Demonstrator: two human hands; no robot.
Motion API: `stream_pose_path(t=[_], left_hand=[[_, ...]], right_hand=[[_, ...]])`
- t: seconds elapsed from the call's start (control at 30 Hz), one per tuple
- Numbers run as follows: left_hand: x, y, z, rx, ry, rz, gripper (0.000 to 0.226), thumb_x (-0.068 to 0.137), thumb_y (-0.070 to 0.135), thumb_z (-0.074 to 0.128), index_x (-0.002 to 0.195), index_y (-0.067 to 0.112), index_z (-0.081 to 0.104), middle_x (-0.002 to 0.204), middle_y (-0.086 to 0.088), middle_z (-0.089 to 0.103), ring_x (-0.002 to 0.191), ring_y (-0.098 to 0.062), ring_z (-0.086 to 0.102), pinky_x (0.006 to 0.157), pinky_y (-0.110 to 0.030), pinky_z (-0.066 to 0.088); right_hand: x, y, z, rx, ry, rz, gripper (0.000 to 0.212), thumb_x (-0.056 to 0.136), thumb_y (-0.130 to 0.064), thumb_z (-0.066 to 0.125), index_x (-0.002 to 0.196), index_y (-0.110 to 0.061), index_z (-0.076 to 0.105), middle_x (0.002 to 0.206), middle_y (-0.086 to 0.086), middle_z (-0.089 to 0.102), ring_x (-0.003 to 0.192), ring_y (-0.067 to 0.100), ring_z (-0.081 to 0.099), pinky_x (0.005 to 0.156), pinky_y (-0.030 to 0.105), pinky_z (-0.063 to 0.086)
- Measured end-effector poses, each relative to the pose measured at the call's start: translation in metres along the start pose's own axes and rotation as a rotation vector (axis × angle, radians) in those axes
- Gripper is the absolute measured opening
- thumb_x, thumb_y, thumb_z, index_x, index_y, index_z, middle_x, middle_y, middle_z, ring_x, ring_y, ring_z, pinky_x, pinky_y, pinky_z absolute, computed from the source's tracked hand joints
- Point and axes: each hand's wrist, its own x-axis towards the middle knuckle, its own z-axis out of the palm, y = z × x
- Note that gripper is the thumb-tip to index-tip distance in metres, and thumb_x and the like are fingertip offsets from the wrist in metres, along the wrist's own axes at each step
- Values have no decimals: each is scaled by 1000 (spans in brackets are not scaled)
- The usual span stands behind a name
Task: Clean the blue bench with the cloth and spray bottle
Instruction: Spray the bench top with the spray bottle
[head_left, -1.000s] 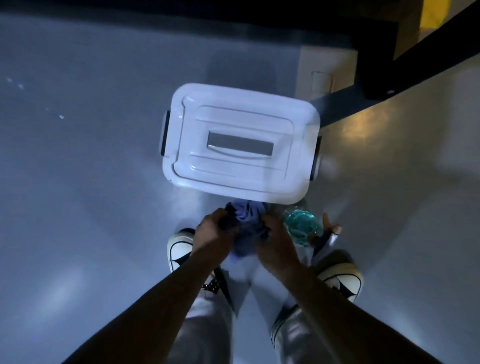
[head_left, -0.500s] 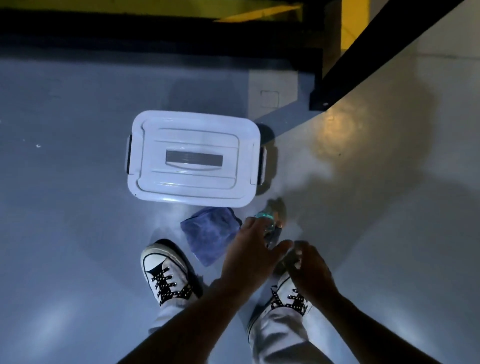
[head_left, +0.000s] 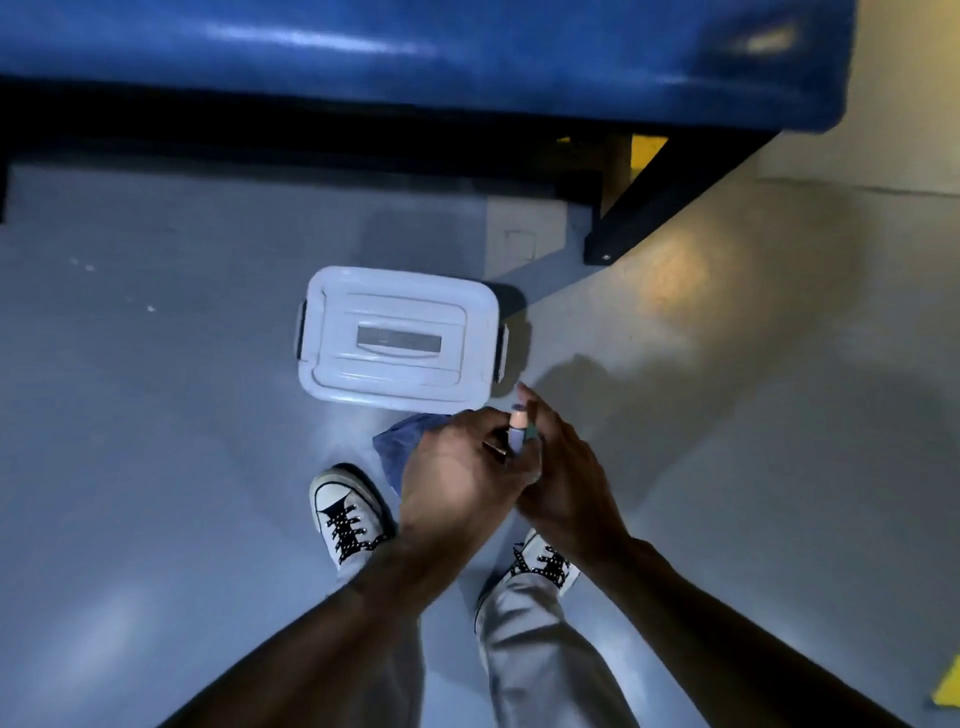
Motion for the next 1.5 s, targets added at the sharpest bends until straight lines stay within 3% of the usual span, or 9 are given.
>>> stream_pose_path(t=[0.27, 0.4, 0.53, 0.73, 0.97, 1.1, 1.23, 1.33, 1.5], left_hand=[[-116, 145, -233, -312, 118, 133, 14, 78, 38, 81, 83, 28, 74, 77, 12, 72, 70, -4, 69, 65, -21, 54], [-177, 177, -361, -470, 162, 197, 7, 91, 29, 72, 88, 33, 77, 88, 14, 76, 79, -4, 72, 68, -13, 51], [-209, 164, -471, -615, 249, 165, 13, 95, 27, 65, 90, 27, 77, 89, 10, 78, 87, -5, 73, 79, -21, 54], [-215, 108, -602, -810, 279, 161, 14, 95, 21, 66, 90, 13, 76, 87, 0, 79, 83, -8, 73, 76, -19, 53], [-206, 35, -717, -976, 104, 20, 32, 99, 33, 58, 93, 7, 78, 96, -10, 79, 91, -24, 74, 91, -39, 53], [-201, -11, -766, -1039, 51, -66, 48, 100, 44, 51, 104, 4, 77, 104, -18, 78, 107, -36, 72, 106, -51, 50], [-188, -54, -785, -1192, 89, -172, 45, 97, 45, 53, 110, 9, 78, 112, -18, 76, 110, -33, 72, 108, -53, 48], [-166, -80, -794, -1494, 131, -275, 63, 93, 50, 53, 123, -3, 69, 123, -32, 67, 116, -43, 66, 113, -58, 39], [-111, -103, -804, -1878, 111, -448, 61, 100, 41, 38, 102, -9, 74, 92, -33, 74, 68, -41, 75, 60, -48, 63]], right_hand=[[-73, -238, -139, -62, 26, -171, 90, 77, -31, 73, 146, -56, 21, 131, -17, 66, 115, 7, 66, 94, 17, 51], [-110, -372, -185, -67, -16, -211, 88, 65, -69, 63, 142, -60, 22, 124, -17, 68, 112, 9, 67, 92, 29, 55], [-140, -496, -192, -5, 72, -279, 92, 53, -72, 74, 136, -55, 37, 120, -29, 65, 110, -2, 64, 95, 28, 53], [-164, -653, -133, 38, 129, -378, 86, 55, -63, 85, 131, -46, 48, 130, -31, 53, 119, -7, 59, 96, 32, 55], [-151, -787, -45, 30, 149, -488, 90, 52, -64, 86, 131, -32, 57, 125, -23, 61, 106, -4, 67, 90, 33, 57], [-118, -840, 4, 109, 149, -473, 60, 59, -57, 83, 109, -30, 63, 118, -7, 66, 87, 4, 71, 75, 32, 59], [-72, -874, 54, 327, 124, -350, 38, 71, -57, 76, 98, -31, 67, 103, -34, 67, 85, -1, 69, 75, 14, 51], [-28, -889, 92, 489, 88, -230, 18, 85, -40, 75, 95, -27, 69, 88, -33, 70, 82, -8, 66, 72, 6, 44], [39, -907, 148, 425, 36, -222, 43, 79, -66, 64, 90, -24, 67, 87, -6, 66, 80, 3, 64, 74, 19, 47]])
